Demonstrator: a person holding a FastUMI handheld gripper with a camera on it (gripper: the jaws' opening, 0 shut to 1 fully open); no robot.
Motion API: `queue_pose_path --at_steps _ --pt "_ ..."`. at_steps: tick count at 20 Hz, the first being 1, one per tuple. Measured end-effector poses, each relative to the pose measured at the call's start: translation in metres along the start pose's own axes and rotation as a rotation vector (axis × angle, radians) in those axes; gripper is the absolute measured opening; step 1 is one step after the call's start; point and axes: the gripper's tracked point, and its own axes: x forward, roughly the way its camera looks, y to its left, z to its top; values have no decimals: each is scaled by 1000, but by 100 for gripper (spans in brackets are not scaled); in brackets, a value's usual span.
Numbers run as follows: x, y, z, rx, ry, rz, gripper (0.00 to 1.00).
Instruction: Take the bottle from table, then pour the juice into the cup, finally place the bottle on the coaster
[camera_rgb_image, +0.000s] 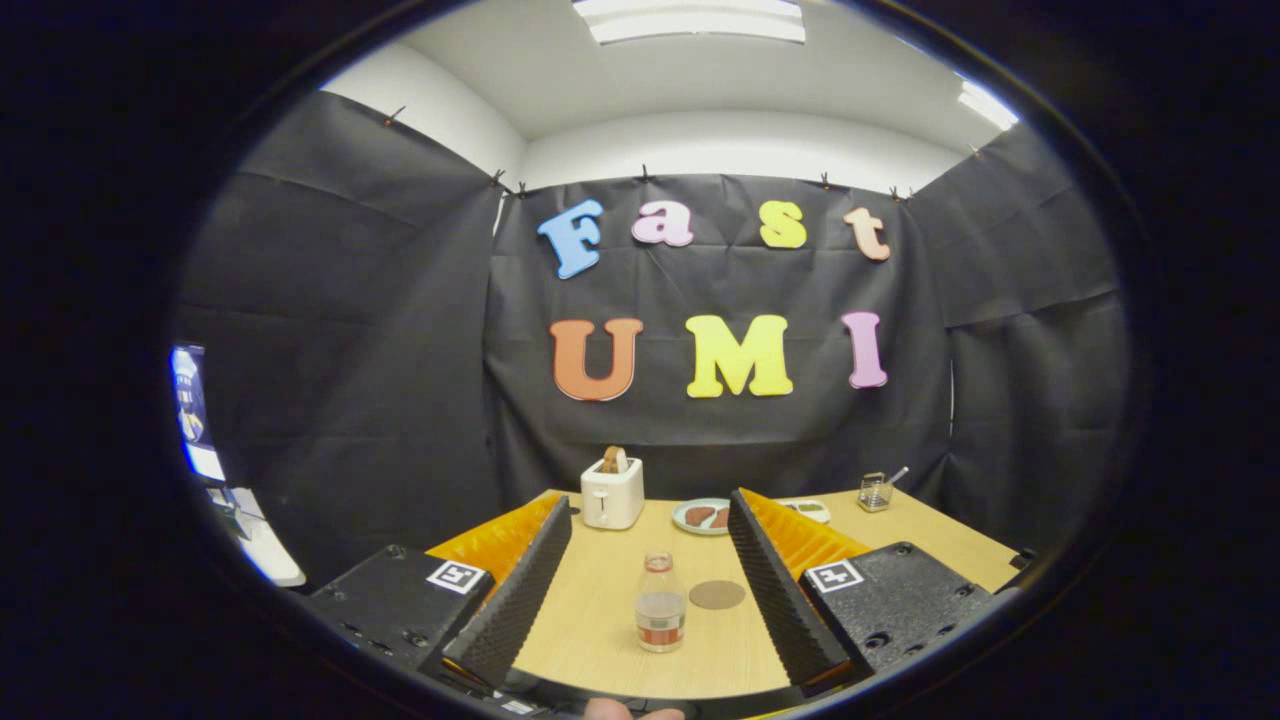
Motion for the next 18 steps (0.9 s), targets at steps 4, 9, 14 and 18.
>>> queue_pose_path --at_steps 4,9,14,18 --pt "10 -3 -30 -31 33 -15 100" --pt "28 -8 -87 -87 96 -36 100" --pt "44 -19 -144 -112 141 -54 100" --pt "59 -36 -185 -140 191 -73 100"
